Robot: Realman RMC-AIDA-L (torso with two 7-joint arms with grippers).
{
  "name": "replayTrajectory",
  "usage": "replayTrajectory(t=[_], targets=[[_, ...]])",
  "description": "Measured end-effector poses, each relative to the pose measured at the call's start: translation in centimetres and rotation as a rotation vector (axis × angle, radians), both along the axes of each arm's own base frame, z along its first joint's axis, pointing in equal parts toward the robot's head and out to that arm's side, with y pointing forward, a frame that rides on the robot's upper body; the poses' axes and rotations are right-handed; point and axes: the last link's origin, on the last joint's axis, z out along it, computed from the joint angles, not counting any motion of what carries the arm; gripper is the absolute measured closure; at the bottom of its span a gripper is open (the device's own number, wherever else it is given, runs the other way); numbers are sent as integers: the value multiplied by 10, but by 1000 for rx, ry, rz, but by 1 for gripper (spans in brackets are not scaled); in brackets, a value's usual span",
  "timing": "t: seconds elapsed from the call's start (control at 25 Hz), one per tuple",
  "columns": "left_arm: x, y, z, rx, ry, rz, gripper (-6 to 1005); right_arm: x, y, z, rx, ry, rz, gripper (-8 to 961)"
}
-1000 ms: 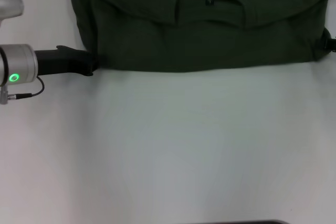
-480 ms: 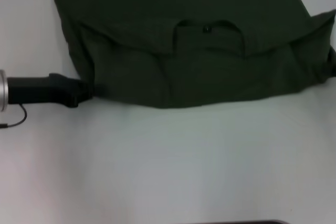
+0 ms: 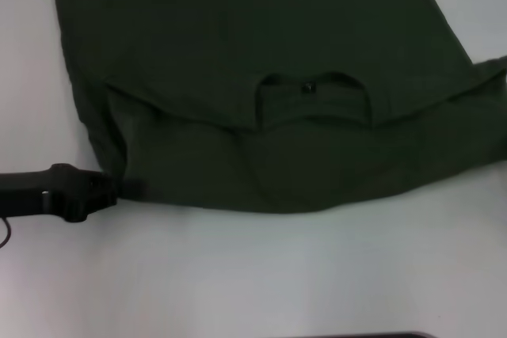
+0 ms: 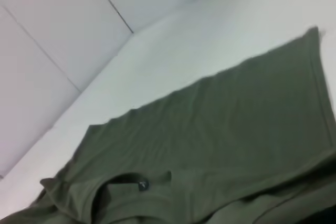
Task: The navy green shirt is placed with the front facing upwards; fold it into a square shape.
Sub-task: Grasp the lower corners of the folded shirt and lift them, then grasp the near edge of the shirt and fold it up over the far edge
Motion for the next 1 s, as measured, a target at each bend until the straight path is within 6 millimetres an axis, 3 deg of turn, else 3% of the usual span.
replayTrajectory(t=[0.32, 0.64, 1.0], targets=[[9, -13, 17, 14, -124, -68, 974, -7, -21, 23, 130, 51, 102, 931], [20, 9, 33, 45, -128, -117, 972, -23, 12, 36, 144, 69, 167, 930], [14, 18, 55, 144, -134, -84, 971, -43, 40, 49, 138, 93, 210, 931]])
